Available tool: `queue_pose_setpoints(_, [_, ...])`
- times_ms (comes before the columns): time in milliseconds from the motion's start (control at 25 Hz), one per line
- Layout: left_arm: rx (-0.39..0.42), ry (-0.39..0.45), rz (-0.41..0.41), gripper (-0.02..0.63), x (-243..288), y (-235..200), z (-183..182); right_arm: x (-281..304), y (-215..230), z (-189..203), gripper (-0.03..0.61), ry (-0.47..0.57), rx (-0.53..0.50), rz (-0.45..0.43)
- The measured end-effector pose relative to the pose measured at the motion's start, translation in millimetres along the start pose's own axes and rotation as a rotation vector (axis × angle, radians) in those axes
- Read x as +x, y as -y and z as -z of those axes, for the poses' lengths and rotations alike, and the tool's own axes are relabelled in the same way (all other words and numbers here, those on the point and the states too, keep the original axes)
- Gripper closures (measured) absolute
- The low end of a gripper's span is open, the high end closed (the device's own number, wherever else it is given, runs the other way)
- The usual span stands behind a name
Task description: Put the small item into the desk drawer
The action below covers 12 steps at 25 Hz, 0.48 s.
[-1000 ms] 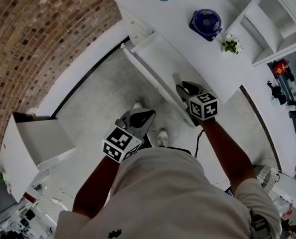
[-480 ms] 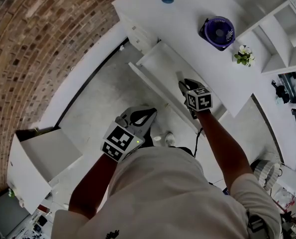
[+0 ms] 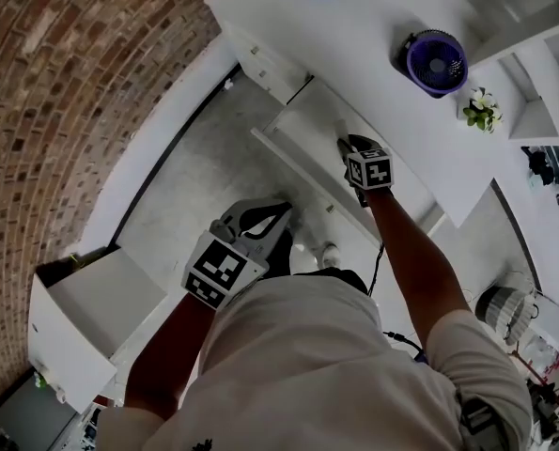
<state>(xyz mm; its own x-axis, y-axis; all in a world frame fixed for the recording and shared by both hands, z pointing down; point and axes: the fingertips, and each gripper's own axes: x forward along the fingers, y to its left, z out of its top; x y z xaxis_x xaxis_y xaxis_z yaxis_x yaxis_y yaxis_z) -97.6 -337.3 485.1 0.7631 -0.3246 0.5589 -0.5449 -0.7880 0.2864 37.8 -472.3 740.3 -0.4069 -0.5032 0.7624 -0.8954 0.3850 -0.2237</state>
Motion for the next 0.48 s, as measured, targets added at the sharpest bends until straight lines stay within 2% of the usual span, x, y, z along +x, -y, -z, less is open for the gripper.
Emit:
queue_pose_setpoints(240, [-0.018, -0.027, 0.019, 0.607, -1.2, -23.6, 9.1, 32.1, 25.2, 17.1, 0.454, -0.042, 0.037, 0.073])
queue_pose_setpoints(480, [-0.036, -0.044, 0.031, 0.607, 2.2, -41.0, 16.0, 50.1, 26.3, 19.4, 0.451, -0.055, 0.07, 0.077])
